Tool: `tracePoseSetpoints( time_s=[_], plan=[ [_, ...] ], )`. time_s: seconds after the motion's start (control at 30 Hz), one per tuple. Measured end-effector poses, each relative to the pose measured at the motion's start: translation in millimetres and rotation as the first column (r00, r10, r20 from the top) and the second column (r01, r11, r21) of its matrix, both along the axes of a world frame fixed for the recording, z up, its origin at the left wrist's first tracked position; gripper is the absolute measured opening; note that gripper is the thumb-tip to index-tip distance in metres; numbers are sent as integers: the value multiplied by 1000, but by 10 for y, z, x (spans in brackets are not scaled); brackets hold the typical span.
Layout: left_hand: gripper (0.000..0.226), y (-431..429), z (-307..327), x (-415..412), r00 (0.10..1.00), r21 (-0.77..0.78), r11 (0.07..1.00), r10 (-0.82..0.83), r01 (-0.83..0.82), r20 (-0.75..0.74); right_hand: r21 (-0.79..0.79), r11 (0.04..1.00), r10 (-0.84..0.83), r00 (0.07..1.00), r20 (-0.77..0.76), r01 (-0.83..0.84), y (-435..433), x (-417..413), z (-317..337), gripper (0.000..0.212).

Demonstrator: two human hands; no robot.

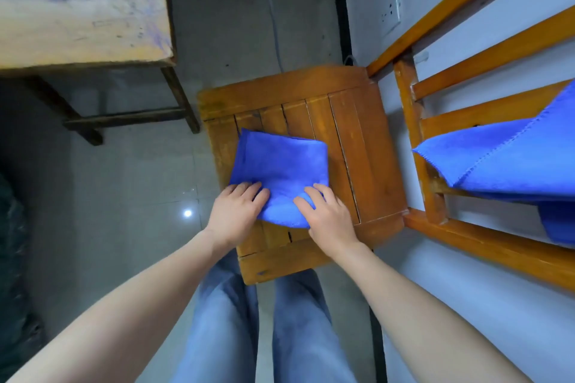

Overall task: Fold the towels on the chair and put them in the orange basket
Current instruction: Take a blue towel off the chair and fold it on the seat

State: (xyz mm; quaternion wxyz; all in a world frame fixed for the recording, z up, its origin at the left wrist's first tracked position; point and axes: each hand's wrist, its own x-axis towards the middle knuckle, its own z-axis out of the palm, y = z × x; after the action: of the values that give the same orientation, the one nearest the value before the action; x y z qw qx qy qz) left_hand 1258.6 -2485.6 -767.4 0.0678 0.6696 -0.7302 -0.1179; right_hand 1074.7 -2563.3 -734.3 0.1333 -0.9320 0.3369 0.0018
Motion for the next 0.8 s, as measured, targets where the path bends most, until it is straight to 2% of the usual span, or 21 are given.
tracePoseSetpoints(
  time_s=[0.1,0.23,0.3,0.4,0.53,0.63,0.8],
  plan=[
    [30,-105,346,21,999,-34,999,-37,37,7,-59,998,7,999,43,-4,-106,-45,344,39],
    [26,-172,792,5,1000,-53,999,3,-1,23,-138,990,38,992,122,-21,-222,-44,818,35],
    [33,-242,1165,35,1000,-101,995,15,-12,25,-192,979,100,983,156,-69,-333,-28,1175,31],
    [25,-382,1720,115,998,-228,974,28,-13,59,-315,942,180,966,184,-116,-535,19,1652,31],
    [37,-614,2531,295,989,-384,922,11,47,149,-534,838,270,936,227,-113,-785,150,2397,31],
    [24,-854,3182,434,970,-488,869,42,82,238,-644,762,306,916,259,-72,-1033,307,2997,24],
    [29,-1083,4169,576,936,-622,769,96,145,337,-800,600,350,891,287,22,-1224,430,3945,23]
  ],
)
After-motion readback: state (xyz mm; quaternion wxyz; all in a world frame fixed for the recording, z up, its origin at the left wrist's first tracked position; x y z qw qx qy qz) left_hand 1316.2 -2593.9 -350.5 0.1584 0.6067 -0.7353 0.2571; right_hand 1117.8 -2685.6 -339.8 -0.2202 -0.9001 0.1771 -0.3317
